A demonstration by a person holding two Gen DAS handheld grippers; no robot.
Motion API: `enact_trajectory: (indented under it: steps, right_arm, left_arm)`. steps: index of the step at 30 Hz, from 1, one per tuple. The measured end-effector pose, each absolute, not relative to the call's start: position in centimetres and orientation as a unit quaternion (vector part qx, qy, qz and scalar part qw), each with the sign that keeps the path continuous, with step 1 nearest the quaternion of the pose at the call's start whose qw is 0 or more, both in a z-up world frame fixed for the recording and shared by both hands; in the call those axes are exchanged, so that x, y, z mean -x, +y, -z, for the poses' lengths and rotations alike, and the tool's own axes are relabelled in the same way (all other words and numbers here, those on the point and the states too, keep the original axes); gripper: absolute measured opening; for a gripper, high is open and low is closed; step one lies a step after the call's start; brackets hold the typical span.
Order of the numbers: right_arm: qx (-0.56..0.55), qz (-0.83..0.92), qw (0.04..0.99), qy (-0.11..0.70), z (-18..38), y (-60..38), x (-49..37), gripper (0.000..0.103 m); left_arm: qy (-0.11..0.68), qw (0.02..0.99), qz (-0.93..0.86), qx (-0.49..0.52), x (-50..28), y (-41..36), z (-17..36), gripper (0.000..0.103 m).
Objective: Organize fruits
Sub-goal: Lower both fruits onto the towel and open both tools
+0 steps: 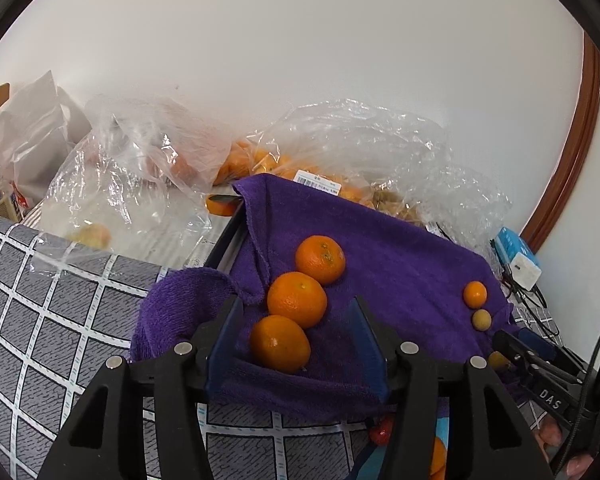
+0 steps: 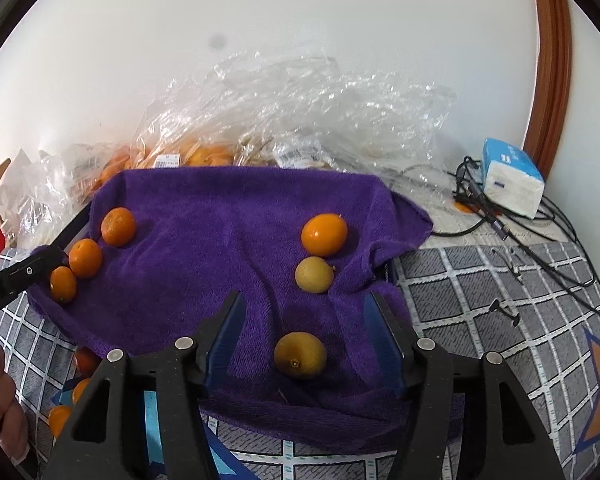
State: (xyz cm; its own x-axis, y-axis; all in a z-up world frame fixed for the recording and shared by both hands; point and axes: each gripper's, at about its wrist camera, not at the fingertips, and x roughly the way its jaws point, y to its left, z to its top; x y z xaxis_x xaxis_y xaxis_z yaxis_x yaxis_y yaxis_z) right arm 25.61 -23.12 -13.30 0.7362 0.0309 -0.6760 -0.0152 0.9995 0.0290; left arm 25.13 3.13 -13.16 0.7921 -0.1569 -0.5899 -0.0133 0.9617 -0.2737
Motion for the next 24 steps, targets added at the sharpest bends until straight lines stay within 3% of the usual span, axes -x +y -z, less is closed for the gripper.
enact_trajectory:
  steps: [17,24]
  right_arm:
    - [-0.010,-0.051,0.934,0.355,9.3,-21.4,-20.5,0.060]
    - [-0.005,-0.112,0.922,0.370,10.3,-18.4,-17.5,0.059]
  left_arm:
    - [0.253,0.961,0.032,0.106,-22.4,2.8,7.9,0.054]
    - [0.285,0.953,0.024,0.097,-20.1,4.6,6.9,0.054]
